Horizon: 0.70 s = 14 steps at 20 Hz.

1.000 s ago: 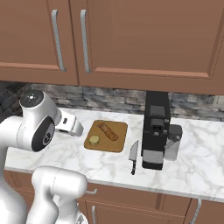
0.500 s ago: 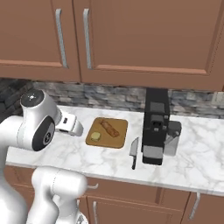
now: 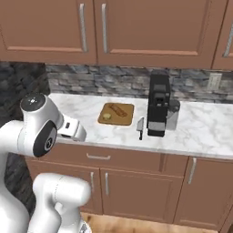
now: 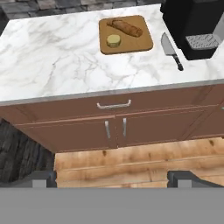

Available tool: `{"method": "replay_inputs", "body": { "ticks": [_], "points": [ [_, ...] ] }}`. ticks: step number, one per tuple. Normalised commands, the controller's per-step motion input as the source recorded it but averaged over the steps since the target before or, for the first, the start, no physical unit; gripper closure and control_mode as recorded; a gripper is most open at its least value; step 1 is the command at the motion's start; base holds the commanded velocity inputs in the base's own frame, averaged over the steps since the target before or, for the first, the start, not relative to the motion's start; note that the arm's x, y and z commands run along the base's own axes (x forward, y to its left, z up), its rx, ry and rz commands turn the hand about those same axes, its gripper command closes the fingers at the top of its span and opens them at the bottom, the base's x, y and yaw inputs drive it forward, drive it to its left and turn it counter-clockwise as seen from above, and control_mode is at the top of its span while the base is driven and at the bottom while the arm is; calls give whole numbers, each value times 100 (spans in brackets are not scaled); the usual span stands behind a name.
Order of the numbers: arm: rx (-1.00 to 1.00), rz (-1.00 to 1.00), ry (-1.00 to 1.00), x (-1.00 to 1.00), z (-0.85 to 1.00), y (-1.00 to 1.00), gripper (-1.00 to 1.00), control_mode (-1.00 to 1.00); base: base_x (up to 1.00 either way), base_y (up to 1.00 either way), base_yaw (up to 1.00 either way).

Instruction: Retrieve the sausage and cheese from the fridge and place them on the cutting board on the counter.

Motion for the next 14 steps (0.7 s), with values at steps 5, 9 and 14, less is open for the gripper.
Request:
{"method": "replay_inputs", "body": {
  "ticks": [5, 9, 14],
  "points": [
    [0, 0, 0, 0, 0, 0, -100, 100, -60, 3, -32],
    [0, 0, 0, 0, 0, 0, -100, 100, -22, 16, -72],
    [0, 0, 0, 0, 0, 0, -100, 100, -11, 12, -85]
  ]
}}
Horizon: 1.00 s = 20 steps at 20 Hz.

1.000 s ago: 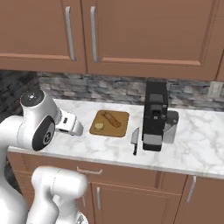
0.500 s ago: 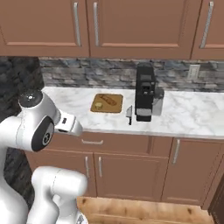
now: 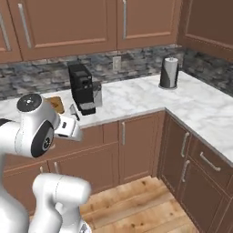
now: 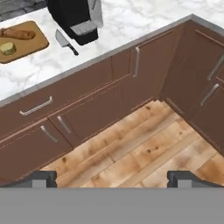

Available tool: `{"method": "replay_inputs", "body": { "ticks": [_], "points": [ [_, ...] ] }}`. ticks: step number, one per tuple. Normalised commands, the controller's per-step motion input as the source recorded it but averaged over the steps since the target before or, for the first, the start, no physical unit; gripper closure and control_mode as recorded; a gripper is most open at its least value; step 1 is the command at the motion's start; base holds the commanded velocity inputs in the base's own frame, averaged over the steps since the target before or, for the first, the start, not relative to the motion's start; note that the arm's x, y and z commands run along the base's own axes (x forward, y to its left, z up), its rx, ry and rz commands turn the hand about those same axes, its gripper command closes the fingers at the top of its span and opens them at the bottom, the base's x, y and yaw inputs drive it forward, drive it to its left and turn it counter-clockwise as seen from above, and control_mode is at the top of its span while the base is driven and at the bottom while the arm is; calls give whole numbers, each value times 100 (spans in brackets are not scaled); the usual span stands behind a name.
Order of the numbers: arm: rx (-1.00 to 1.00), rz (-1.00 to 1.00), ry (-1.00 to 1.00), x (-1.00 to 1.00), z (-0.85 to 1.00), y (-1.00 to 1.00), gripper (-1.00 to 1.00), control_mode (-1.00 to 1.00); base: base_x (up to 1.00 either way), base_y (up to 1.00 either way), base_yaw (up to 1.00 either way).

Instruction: Retrieve the sausage and cheese from the fridge and place them on the cutting board on the counter.

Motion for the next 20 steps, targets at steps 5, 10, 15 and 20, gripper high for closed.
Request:
{"method": "replay_inputs", "body": {
  "ticks": [5, 10, 15, 20],
  "points": [
    [0, 0, 0, 0, 0, 0, -100, 100, -14, -7, -78],
    [0, 0, 0, 0, 0, 0, -100, 100, -5, -13, -77],
    [0, 0, 0, 0, 0, 0, -100, 100, -2, -13, -79],
    [0, 0, 0, 0, 0, 0, -100, 100, -16, -59, -33]
  ]
}}
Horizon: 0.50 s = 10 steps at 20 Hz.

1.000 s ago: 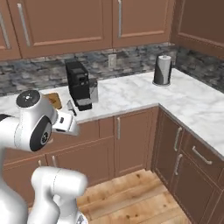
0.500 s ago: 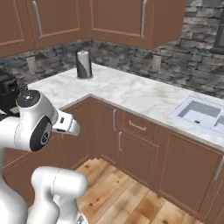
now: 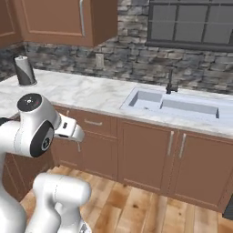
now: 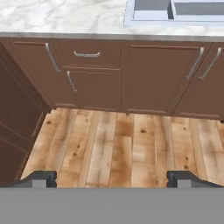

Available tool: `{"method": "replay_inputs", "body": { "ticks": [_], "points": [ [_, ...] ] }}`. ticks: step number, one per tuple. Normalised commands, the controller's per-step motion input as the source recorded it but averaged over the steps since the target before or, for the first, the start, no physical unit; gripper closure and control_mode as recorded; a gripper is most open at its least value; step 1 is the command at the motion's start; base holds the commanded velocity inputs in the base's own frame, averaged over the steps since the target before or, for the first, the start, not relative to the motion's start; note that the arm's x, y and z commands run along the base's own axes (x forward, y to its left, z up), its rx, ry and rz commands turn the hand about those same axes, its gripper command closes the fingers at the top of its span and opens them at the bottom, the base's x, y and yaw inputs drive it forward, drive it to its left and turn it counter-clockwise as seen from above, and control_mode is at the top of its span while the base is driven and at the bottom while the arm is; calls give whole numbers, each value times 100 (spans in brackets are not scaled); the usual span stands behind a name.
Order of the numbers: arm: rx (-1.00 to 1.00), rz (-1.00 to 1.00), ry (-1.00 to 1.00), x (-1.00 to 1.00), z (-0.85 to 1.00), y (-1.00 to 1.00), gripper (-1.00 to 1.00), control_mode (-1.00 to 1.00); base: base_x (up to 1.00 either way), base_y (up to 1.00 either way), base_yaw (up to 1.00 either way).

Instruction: Retrieve the sausage and cheese from the fridge and place them on the cutting board on the counter.

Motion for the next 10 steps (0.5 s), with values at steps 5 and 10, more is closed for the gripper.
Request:
{"method": "replay_inputs", "body": {
  "ticks": [5, 10],
  "points": [
    [0, 0, 0, 0, 0, 0, -100, 100, -15, -82, -18],
    [0, 0, 0, 0, 0, 0, -100, 100, -14, -82, -16]
  ]
}}
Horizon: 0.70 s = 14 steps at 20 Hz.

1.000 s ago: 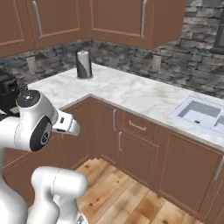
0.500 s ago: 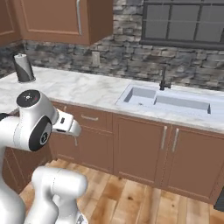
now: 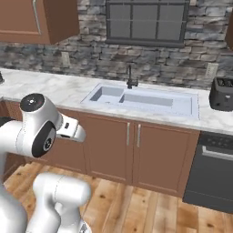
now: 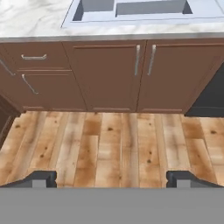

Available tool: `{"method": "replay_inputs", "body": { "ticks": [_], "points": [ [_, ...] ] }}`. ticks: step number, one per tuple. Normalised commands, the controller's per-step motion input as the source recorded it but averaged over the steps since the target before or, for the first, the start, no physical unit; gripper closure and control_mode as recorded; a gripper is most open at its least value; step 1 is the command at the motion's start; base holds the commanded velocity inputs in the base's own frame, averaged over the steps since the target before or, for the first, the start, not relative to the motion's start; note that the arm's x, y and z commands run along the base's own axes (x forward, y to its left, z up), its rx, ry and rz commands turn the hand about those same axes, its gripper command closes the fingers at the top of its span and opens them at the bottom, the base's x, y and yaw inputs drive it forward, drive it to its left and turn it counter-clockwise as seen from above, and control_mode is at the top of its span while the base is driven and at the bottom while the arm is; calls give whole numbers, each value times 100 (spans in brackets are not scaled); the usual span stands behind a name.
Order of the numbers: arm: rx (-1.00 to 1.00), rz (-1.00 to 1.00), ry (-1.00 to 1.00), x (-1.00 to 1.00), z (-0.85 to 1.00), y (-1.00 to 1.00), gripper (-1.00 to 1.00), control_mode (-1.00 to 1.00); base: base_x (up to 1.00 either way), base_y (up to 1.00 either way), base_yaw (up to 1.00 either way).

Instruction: Retrieve the sausage and cheese from the fridge and place them on the cutting board on the counter.

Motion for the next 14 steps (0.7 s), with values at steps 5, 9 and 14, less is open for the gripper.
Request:
{"method": "replay_inputs", "body": {
  "ticks": [5, 9, 14],
  "points": [
    [0, 0, 0, 0, 0, 0, -100, 100, -15, -82, -17],
    [0, 0, 0, 0, 0, 0, -100, 100, -16, -82, -17],
    [0, 0, 0, 0, 0, 0, -100, 100, -17, -83, -13]
  ]
}}
